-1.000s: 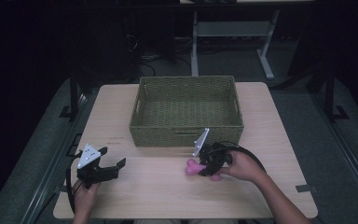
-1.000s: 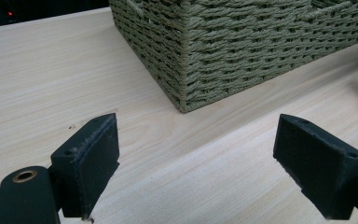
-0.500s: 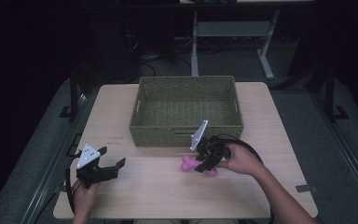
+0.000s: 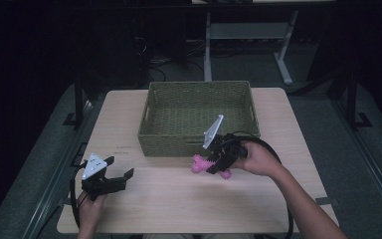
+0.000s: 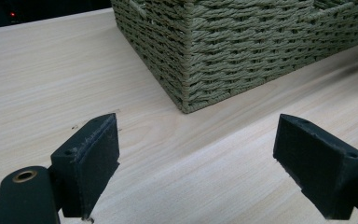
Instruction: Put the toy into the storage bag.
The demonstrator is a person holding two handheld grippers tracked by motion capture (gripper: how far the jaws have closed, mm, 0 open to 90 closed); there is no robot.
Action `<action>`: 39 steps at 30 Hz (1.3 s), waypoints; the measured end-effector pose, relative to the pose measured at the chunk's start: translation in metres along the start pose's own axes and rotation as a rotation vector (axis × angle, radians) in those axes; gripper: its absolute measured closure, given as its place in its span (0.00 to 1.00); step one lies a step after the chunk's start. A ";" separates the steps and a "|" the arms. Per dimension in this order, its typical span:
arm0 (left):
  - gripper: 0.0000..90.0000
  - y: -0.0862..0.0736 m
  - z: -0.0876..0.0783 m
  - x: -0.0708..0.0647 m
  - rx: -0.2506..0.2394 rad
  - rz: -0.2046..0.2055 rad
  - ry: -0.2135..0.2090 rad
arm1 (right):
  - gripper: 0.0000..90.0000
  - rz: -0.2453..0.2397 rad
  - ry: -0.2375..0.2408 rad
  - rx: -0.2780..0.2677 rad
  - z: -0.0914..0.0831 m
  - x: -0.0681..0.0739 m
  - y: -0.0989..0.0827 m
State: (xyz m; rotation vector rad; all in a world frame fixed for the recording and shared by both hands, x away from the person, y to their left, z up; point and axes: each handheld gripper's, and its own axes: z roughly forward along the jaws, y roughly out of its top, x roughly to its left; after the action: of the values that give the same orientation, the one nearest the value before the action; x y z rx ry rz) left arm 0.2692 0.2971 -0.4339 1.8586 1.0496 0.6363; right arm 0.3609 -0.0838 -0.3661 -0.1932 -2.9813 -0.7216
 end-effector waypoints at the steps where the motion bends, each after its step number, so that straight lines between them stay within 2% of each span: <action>1: 0.15 0.000 0.000 0.000 -0.001 0.000 0.000 | 0.65 -0.005 -0.004 -0.003 -0.003 -0.001 0.001; 5: 0.15 0.000 0.000 0.001 0.000 0.001 0.003 | 0.65 -0.007 -0.008 -0.019 -0.017 -0.007 0.007; 24: 0.15 0.000 0.001 0.001 0.005 0.007 0.002 | 0.65 -0.008 -0.040 -0.013 -0.049 -0.033 0.025; 39: 0.15 -0.001 0.000 0.002 0.002 -0.001 0.005 | 0.65 0.001 -0.053 0.012 -0.056 -0.061 0.040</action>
State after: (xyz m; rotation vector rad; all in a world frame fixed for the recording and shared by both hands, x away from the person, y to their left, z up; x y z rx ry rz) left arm 0.2701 0.2992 -0.4349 1.8587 1.0548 0.6393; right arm 0.4285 -0.0805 -0.3040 -0.2169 -3.0341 -0.7096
